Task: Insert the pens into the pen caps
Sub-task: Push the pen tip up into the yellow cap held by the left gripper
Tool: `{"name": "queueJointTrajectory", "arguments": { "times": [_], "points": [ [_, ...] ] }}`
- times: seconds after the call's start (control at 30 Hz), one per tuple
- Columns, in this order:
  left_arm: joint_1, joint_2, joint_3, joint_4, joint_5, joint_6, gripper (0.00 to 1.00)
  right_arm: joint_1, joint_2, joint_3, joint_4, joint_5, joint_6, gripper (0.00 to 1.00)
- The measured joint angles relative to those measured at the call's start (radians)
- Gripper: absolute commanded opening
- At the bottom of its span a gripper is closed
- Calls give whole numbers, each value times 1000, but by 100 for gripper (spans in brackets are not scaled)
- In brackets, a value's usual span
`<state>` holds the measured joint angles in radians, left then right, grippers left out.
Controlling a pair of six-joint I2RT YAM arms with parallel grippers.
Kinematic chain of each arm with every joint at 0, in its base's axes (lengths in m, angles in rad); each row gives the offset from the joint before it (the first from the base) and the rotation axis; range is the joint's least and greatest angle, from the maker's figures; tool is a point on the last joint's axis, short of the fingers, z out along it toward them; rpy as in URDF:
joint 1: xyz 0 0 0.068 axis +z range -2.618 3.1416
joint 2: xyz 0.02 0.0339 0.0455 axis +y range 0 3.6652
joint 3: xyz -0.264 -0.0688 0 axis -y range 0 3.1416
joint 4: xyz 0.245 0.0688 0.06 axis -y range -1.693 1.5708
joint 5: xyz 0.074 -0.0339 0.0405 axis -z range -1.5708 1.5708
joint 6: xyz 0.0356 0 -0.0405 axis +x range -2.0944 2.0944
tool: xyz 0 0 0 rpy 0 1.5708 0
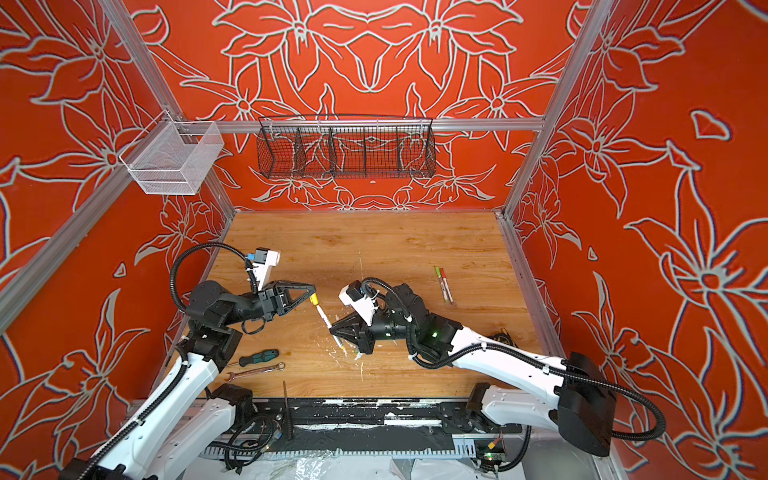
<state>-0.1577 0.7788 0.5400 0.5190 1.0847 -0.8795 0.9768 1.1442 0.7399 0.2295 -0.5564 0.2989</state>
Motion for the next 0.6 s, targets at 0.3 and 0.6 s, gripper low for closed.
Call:
{"name": "queueJointTrajectory", "arguments": {
  "times": [0.3,0.6],
  "points": [
    [0,-1,0,10,8,-1,0,0,0,6,3,4,-4,6],
    [0,-1,-18,35,14,-15,0,0,6,19,8,9,-8,5]
  ]
}}
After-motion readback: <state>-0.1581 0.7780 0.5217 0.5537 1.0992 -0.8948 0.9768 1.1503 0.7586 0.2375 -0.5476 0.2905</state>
